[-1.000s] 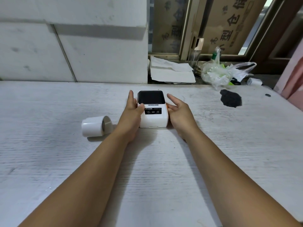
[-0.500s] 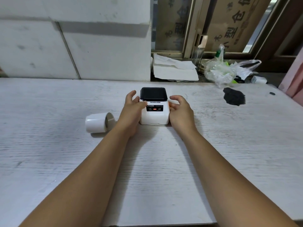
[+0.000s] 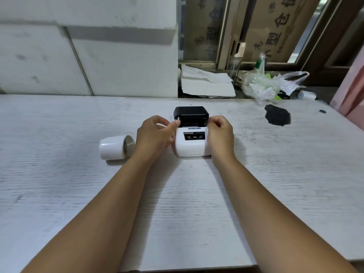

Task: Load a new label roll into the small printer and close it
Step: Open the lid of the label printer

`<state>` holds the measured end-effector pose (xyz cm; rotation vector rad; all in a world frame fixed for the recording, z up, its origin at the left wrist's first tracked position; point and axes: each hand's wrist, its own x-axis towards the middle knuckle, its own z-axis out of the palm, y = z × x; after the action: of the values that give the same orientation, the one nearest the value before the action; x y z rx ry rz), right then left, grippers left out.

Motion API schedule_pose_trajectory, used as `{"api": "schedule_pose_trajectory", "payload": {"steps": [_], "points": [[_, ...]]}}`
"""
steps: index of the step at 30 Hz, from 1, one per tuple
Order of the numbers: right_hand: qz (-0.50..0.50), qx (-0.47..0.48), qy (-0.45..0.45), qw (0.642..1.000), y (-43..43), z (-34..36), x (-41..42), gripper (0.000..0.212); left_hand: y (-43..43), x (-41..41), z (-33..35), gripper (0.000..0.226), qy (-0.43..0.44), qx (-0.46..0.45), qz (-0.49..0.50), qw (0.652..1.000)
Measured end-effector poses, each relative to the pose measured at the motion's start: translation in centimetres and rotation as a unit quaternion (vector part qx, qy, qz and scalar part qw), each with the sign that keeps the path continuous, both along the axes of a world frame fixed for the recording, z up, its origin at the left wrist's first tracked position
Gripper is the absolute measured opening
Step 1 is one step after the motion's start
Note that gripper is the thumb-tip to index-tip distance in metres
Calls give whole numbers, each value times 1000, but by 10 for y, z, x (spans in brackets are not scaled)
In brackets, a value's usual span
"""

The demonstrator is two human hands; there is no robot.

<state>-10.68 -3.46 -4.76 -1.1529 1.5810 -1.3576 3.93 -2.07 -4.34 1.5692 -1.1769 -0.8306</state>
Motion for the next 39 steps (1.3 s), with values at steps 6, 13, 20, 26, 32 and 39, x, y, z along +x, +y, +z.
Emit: {"api": "schedule_pose_trajectory", "payload": {"steps": [6,13,20,26,32,39], "points": [[51,-4,-11,999,1,1,0,25,-2,-12,-6,38,-52,-56,0,997],[93,-4,10,996,5,4,2,43,-6,-9,-6,31,-60,-79,-20,995],[140,0,21,990,4,7,0,53,-12,-7,-11,56,-18,-90,-29,995],[131,19,10,991,3,7,1,50,-14,-5,-13,52,19,-79,-49,996],[70,-103,183,975,-1,15,6,19,-10,-11,-7,40,37,-56,-56,996],[307,2,566,765,-22,57,29,26,-12,-8,-8,29,31,-57,-77,995]]}}
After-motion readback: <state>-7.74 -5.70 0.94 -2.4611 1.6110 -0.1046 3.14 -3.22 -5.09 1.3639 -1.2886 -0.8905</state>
